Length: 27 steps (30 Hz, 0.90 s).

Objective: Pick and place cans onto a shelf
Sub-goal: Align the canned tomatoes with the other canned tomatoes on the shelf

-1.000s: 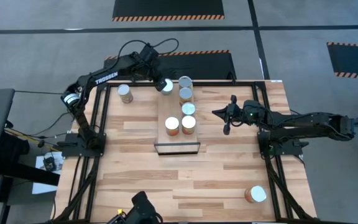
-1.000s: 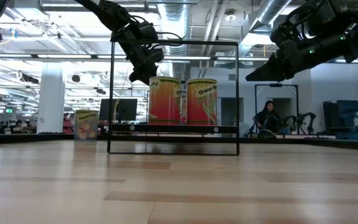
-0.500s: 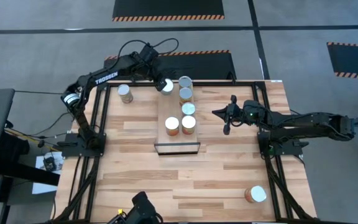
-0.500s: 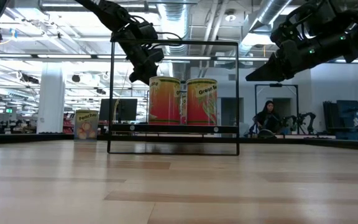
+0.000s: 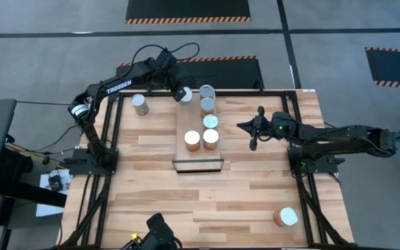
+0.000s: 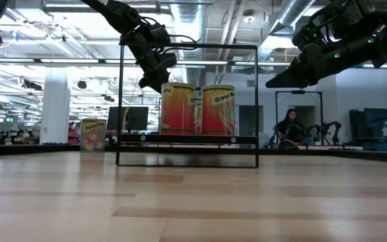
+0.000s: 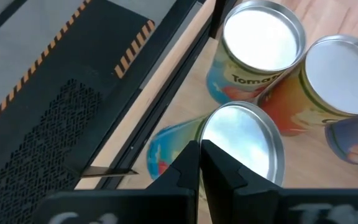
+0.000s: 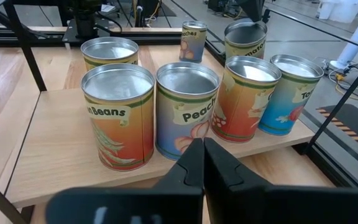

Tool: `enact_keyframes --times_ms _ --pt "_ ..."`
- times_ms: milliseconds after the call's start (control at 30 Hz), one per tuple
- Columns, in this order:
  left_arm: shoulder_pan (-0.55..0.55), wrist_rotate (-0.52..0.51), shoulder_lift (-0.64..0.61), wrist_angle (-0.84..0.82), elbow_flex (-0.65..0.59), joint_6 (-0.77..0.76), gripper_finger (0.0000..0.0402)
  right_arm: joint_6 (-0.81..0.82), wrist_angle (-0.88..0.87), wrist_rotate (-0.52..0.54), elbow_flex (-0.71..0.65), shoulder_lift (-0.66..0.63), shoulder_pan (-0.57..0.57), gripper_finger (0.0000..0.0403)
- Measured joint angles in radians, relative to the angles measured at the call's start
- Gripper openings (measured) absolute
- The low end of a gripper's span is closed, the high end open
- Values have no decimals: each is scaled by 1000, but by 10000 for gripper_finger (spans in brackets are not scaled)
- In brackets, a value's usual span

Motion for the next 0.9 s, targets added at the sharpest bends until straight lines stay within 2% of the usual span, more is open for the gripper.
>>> enact_keyframes --times_ms 267,433,500,900 --pt "-1 -31 0 25 -28 18 0 0 -3 0 0 0 0 17" --pt "-7 52 1 30 -35 -14 0 0 -3 0 0 0 0 18" --pt "-12 56 1 41 -35 -20 0 0 -3 0 0 0 0 16" --pt "-21 -57 1 49 -35 12 0 0 -3 0 0 0 0 18"
